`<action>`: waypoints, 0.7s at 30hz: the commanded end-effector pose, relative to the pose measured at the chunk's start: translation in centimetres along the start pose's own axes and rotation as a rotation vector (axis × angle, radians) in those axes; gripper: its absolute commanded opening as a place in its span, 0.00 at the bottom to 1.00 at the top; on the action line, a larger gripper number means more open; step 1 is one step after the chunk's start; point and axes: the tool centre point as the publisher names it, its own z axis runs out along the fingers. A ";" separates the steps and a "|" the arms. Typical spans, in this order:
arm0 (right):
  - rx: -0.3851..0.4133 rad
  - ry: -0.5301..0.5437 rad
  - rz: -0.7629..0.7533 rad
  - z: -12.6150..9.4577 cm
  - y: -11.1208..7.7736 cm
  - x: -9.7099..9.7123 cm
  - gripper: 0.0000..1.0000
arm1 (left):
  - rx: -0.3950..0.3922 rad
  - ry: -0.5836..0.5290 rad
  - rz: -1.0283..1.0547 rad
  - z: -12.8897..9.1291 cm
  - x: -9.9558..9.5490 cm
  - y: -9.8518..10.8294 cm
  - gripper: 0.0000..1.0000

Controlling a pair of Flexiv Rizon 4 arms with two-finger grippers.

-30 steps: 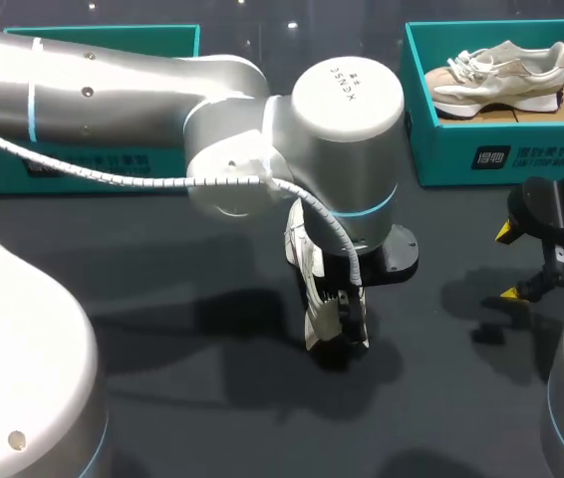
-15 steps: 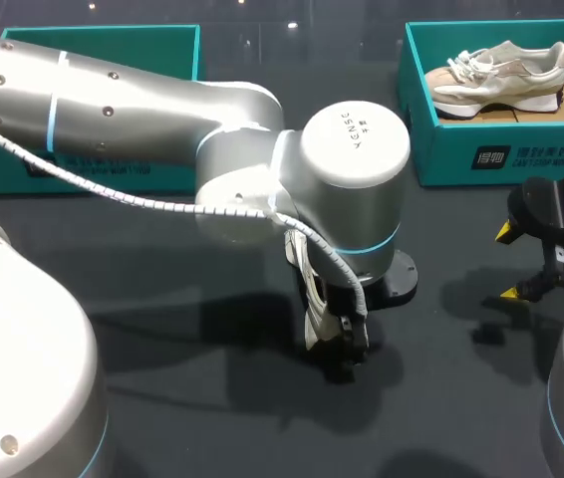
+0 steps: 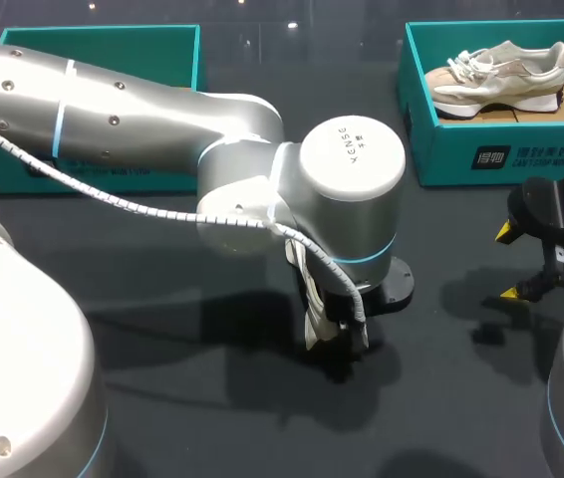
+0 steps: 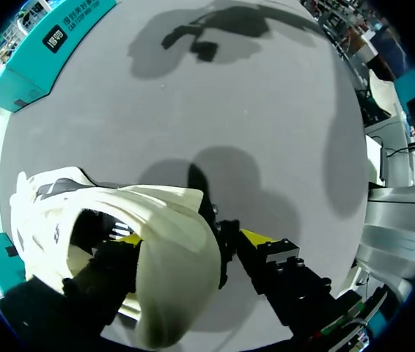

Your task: Take the shoe out of the shoebox, open the shoe tongue, remove and reinsert the insole, then place the shoe into the shoebox

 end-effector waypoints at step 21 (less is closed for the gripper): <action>0.002 -0.003 0.000 -0.1 0.0 0.2 1.00 | -0.001 -0.005 0.017 -3.5 -1.4 0.2 0.00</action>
